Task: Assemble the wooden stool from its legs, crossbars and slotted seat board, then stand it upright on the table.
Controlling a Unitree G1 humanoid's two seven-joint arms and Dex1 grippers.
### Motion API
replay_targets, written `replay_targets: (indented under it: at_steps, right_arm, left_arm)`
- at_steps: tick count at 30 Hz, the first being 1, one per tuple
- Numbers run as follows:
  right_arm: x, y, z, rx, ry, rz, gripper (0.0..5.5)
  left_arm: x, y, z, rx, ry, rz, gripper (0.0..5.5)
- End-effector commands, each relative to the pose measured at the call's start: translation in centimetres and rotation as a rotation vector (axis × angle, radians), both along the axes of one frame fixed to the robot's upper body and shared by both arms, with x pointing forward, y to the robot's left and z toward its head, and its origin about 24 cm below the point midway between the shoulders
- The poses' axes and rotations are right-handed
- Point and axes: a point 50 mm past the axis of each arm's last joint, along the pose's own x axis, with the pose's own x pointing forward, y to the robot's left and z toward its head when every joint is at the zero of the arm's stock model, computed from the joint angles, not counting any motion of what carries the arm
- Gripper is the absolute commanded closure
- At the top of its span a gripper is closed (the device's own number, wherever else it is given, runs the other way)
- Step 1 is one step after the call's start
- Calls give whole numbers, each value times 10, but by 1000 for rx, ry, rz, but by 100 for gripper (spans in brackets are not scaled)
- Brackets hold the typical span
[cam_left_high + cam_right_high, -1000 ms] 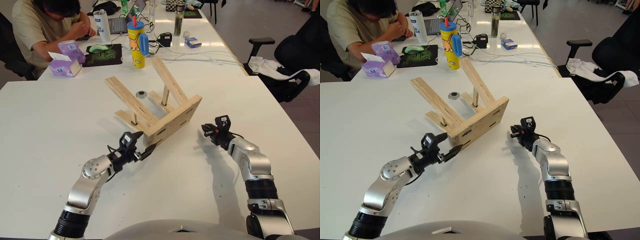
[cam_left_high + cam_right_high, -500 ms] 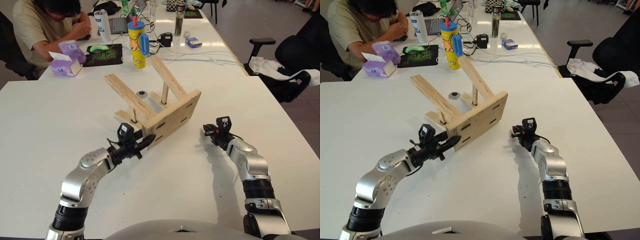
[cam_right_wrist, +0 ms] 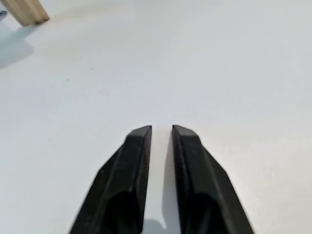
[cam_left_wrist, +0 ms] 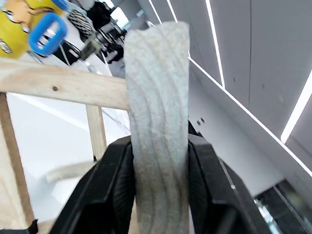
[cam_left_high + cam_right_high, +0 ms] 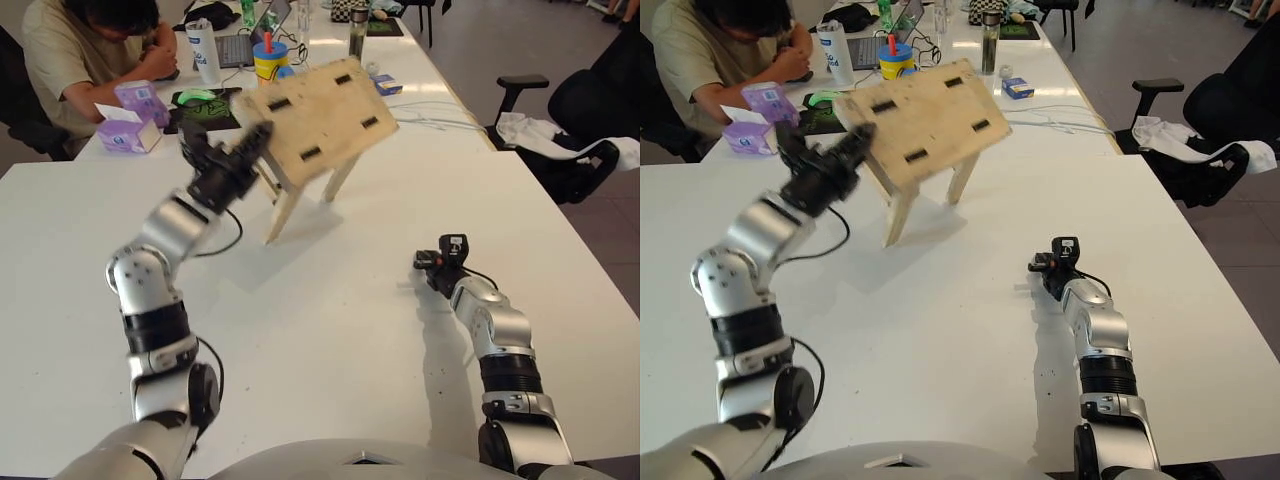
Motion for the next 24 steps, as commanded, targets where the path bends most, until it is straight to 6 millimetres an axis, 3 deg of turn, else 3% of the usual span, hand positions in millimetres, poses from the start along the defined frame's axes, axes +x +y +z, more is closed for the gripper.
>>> replay_targets:
  at_steps: [1,4,5,11,15,20,22,24]
  right_arm:
    - [3,11,-3,38,56,-12,471]
    - [6,14,-1,32,54,8,471]
    - [7,14,0,29,56,14,471]
    - [5,14,-4,15,79,36,471]
    - [0,16,-8,14,97,46,471]
    - [-1,15,-10,6,107,54,471]
    - [-2,13,-10,0,112,58,471]
    - [-3,11,-10,-7,115,59,471]
  left_arm:
    - [31,61,-51,23,290,229,420]
    - [28,69,-83,69,368,246,420]
    - [27,71,-86,47,368,245,382]
    - [23,86,-83,-82,274,308,276]
    - [-4,90,-82,-138,101,392,221]
    - [-61,62,-97,51,-62,323,221]
    - [-79,49,-107,279,-87,248,221]
    - [-92,18,-111,561,-210,29,221]
